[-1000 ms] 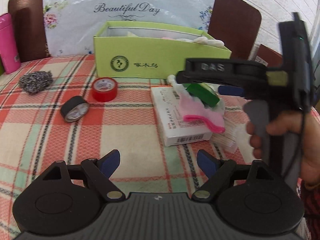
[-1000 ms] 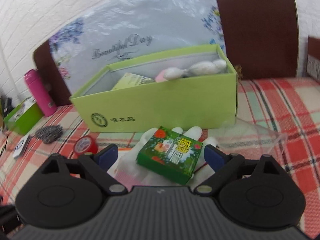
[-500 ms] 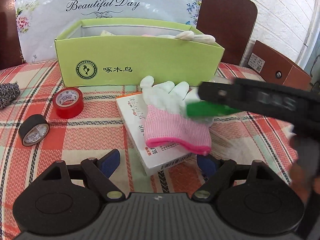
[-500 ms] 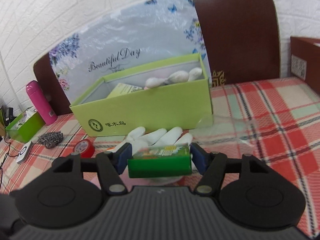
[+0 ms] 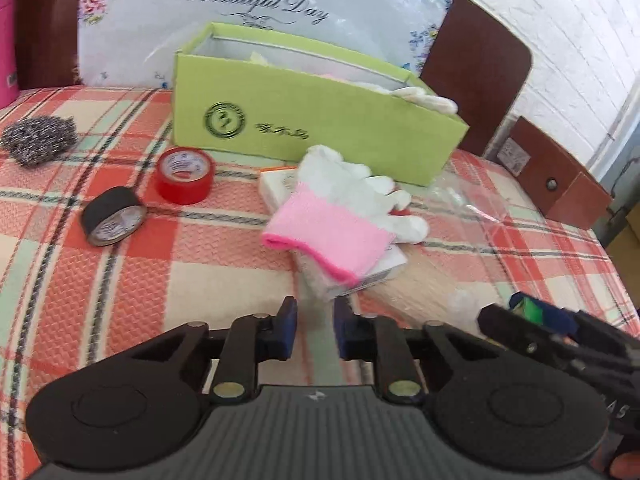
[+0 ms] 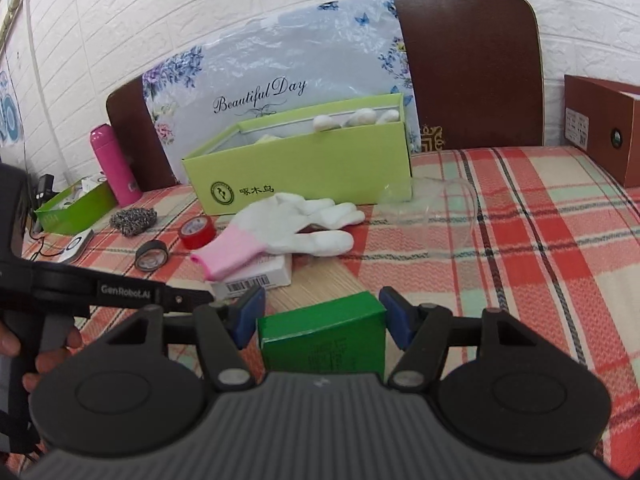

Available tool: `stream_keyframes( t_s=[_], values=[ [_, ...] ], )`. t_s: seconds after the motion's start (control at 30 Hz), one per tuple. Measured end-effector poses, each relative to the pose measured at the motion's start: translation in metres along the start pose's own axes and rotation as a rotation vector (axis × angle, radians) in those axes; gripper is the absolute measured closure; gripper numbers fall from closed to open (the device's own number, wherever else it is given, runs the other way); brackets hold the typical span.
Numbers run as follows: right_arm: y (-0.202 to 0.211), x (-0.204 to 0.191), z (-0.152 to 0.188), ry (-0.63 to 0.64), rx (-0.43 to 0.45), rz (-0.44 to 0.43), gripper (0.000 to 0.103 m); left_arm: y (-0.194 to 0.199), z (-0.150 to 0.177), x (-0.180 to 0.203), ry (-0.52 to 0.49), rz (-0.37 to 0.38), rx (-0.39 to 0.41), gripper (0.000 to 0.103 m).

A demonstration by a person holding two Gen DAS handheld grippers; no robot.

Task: Organize objects
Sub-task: 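Grasp the white medicine box with the left tool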

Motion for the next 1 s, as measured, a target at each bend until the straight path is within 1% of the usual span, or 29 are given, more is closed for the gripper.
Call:
stream_keyframes(
  t_s=[0.03,0.07,0.1,0.17,0.27,0.37,0.4,0.43,0.47,0.5,0.53,0.57,0.6,0.63,0.7,0.77,0.83,0.87,0.9,0.93,0.97,1.0],
  values=[
    [0.002,0.000,0.000,0.005,0.002,0.003,0.040,0.000,-0.001,0.006,-0.002,0.005,0.012,0.058],
    [0.004,0.000,0.001,0.009,0.004,0.006,0.040,0.000,-0.003,0.013,-0.005,-0.001,0.027,0.036],
    [0.005,0.001,0.001,0.009,0.006,0.010,0.040,0.000,-0.005,0.020,-0.014,-0.019,0.053,0.025],
    [0.007,0.004,0.003,-0.009,0.000,0.017,0.040,-0.003,-0.008,0.035,-0.073,-0.047,0.102,0.025],
    [0.009,0.010,0.008,-0.034,-0.009,0.017,0.041,-0.015,-0.016,0.050,-0.142,-0.084,0.127,0.025],
    [0.012,0.011,0.012,-0.043,-0.011,0.019,0.041,-0.029,-0.022,0.046,-0.142,-0.156,0.131,0.025],
    [0.012,0.012,0.013,-0.046,-0.013,0.019,0.041,-0.032,-0.023,0.040,-0.136,-0.177,0.131,0.027],
    [0.013,0.013,0.014,-0.048,-0.015,0.017,0.041,-0.031,-0.023,0.036,-0.148,-0.183,0.138,0.028],
    [0.013,0.012,0.014,-0.048,-0.016,0.015,0.041,-0.029,-0.023,0.033,-0.165,-0.171,0.136,0.037],
    [0.013,0.012,0.015,-0.043,-0.017,0.016,0.041,-0.024,-0.021,0.031,-0.178,-0.154,0.131,0.049],
    [0.013,0.011,0.015,-0.033,-0.017,0.017,0.041,-0.015,-0.019,0.031,-0.189,-0.133,0.125,0.055],
    [0.013,0.009,0.015,-0.023,-0.016,0.014,0.041,-0.008,-0.016,0.029,-0.199,-0.119,0.118,0.063],
    [0.014,0.007,0.015,-0.010,-0.014,0.007,0.041,-0.001,-0.011,0.027,-0.211,-0.102,0.103,0.065],
    [0.016,0.005,0.015,0.002,-0.009,-0.002,0.041,0.004,-0.004,0.023,-0.220,-0.091,0.089,0.065],
    [0.018,0.000,0.016,0.027,-0.005,-0.010,0.041,0.012,0.009,0.012,-0.226,-0.100,0.061,0.065],
    [0.019,-0.003,0.017,0.044,-0.008,-0.011,0.041,0.015,0.023,-0.003,-0.202,-0.136,0.027,0.065],
    [0.018,-0.005,0.020,0.051,-0.022,-0.014,0.041,0.019,0.032,-0.014,-0.169,-0.142,0.014,0.062],
    [0.018,-0.005,0.021,0.051,-0.028,-0.013,0.041,0.021,0.033,-0.016,-0.158,-0.136,0.016,0.054],
    [0.017,-0.005,0.022,0.049,-0.034,-0.010,0.041,0.023,0.031,-0.015,-0.154,-0.129,0.031,0.043],
    [0.016,-0.005,0.023,0.048,-0.040,-0.006,0.041,0.023,0.028,-0.012,-0.156,-0.129,0.050,0.037],
    [0.015,-0.005,0.023,0.048,-0.046,-0.003,0.041,0.023,0.025,-0.007,-0.160,-0.136,0.069,0.030],
    [0.016,-0.005,0.024,0.046,-0.049,0.002,0.041,0.021,0.019,-0.001,-0.170,-0.138,0.090,0.027]
  ],
)
Point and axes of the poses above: each gripper's, at about its wrist camera, not at the fingertips, and y roughly against the way its jaws point, x to its right, z to its underside, the point moved 4 cm from there along -y, roughly the way its jaws point, and after that the axes turned 7 degrees about -x, right-handed, at the moved point
